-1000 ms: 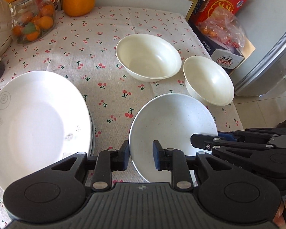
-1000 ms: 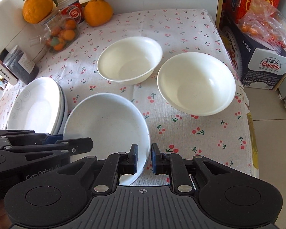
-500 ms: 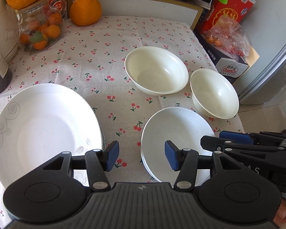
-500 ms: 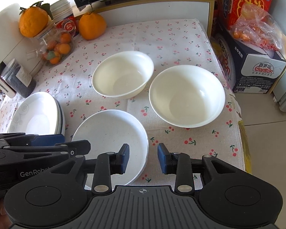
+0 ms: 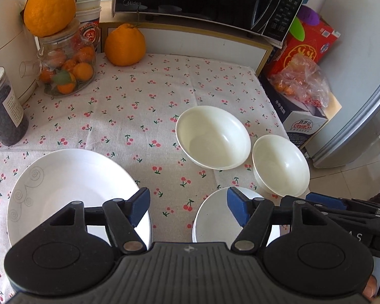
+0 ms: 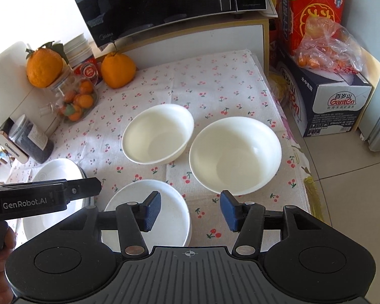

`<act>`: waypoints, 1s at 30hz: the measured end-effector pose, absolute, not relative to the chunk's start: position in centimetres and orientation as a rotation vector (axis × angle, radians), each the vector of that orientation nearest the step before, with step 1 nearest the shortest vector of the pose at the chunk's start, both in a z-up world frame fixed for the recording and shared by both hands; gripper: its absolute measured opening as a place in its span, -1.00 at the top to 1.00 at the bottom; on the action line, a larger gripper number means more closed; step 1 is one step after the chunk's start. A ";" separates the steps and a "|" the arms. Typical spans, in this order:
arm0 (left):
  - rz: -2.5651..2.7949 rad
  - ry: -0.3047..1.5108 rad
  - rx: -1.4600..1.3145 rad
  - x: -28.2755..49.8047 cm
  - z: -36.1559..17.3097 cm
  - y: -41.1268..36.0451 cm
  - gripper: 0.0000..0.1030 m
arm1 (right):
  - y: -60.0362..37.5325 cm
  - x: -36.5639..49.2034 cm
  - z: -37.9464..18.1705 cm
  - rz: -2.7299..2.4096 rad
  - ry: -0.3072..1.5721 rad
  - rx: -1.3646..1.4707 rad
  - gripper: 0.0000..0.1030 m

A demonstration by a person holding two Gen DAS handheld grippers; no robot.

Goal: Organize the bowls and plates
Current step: 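Move both grippers to the smaller white bowl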

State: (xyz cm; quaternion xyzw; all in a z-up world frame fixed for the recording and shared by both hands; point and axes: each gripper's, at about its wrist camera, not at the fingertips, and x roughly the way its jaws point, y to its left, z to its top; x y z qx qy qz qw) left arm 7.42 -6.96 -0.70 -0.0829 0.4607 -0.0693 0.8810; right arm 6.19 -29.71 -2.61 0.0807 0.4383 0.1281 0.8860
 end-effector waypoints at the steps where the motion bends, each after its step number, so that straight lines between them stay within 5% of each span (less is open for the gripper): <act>1: -0.151 0.953 -0.181 7.6 -0.6 -6.9 -0.28 | -29.9 6.2 -2.4 0.267 0.898 0.182 0.00; 6: -0.171 0.930 -0.212 8.4 -0.1 -6.6 -0.38 | -30.1 6.4 -1.7 0.269 0.855 0.215 -0.21; 19: -0.196 0.904 -0.281 10.6 0.0 -6.2 -0.82 | -31.2 8.1 -1.6 0.227 0.831 0.287 -0.32; 30: -0.206 0.903 -0.319 12.6 -0.7 -6.0 -0.82 | -33.6 9.8 -1.5 0.194 0.820 0.378 -0.41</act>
